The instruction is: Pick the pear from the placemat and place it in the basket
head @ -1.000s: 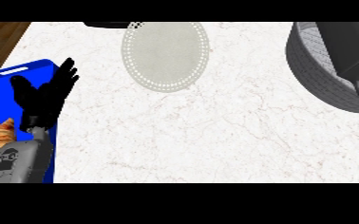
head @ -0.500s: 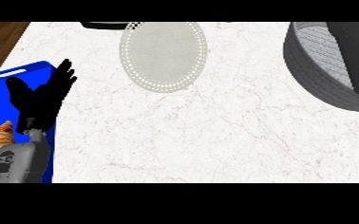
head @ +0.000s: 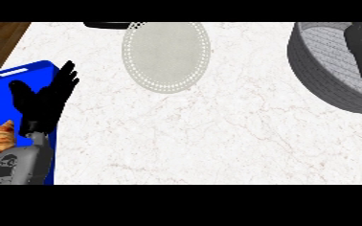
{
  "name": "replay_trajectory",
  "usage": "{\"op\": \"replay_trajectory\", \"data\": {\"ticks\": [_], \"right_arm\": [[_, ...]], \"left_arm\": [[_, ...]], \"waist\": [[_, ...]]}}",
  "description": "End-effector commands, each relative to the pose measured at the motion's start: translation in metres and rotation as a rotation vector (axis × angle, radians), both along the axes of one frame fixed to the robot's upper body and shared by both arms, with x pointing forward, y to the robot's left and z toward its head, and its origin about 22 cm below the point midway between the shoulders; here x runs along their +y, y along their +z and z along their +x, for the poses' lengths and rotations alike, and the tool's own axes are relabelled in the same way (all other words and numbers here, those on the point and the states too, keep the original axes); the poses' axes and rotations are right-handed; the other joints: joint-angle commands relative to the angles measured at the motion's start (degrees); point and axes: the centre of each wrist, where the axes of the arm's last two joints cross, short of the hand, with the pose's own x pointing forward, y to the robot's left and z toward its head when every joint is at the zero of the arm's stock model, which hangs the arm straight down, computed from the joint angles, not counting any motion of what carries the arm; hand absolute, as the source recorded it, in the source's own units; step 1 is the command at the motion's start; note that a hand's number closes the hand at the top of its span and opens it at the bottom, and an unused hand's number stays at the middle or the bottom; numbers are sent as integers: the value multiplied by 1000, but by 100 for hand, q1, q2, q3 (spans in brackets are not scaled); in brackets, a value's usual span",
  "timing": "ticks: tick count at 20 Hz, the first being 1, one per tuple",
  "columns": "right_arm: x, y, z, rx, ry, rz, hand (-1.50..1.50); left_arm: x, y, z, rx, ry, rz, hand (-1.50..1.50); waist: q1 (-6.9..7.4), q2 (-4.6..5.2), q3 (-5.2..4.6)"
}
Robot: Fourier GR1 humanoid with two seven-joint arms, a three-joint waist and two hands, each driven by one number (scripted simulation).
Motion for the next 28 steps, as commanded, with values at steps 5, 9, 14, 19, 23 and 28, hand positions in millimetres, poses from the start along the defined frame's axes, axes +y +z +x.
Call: {"op": "replay_trajectory", "data": {"ticks": [5, 9, 14, 19, 23, 28], "right_arm": [[-24, -7, -6, -24, 10, 7, -150], [-30, -2, -8, -162, 12, 9, -150], [-37, 1, -17, -384, -89, 97, -150], [-69, 10, -44, -520, -144, 168, -150], [-84, 11, -79, -507, -74, 195, -150], [-104, -13, -129, -370, -1, 255, -150]], "left_arm": [[-6, 0, -2, 12, 3, 1, 0], [-1, 8, -1, 6, 0, -3, 0], [8, -12, -2, 18, 37, -8, 0], [15, -3, -10, 27, 59, 8, 0], [15, -6, -14, 32, 64, -4, 0], [26, -4, -19, 50, 108, 0, 0]], "waist": [[18, -5, 2], [56, -1, 6], [-169, -54, -4], [-302, -140, -1], [-379, -156, -8], [-615, -210, -6]]}}
